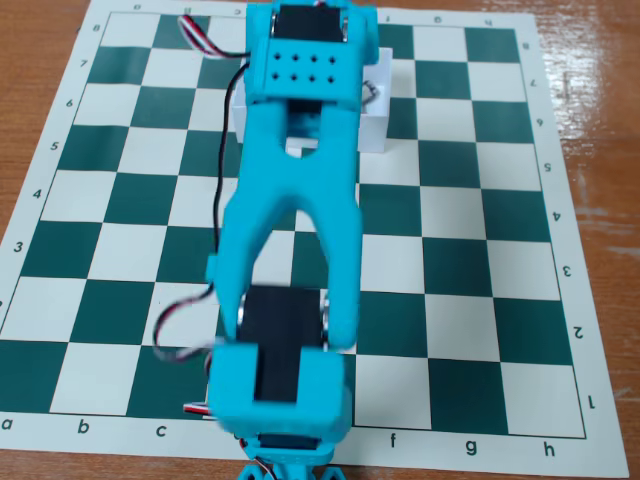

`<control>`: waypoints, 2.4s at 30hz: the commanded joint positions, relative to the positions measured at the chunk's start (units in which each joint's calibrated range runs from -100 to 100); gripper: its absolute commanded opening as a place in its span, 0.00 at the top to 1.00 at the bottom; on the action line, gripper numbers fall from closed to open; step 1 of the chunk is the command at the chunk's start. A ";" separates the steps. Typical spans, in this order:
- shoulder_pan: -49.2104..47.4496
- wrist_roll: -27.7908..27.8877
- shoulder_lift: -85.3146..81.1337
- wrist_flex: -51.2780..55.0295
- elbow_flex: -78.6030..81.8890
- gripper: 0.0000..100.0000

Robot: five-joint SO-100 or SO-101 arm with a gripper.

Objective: Grab the toy horse and put it in the box.

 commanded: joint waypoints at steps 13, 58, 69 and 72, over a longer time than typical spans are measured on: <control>-3.14 1.43 -60.41 3.31 68.28 1.00; -2.14 -3.74 -84.83 21.08 87.49 1.00; -2.21 -3.74 -84.83 21.08 87.49 1.00; -2.21 -3.74 -84.83 21.08 87.49 1.00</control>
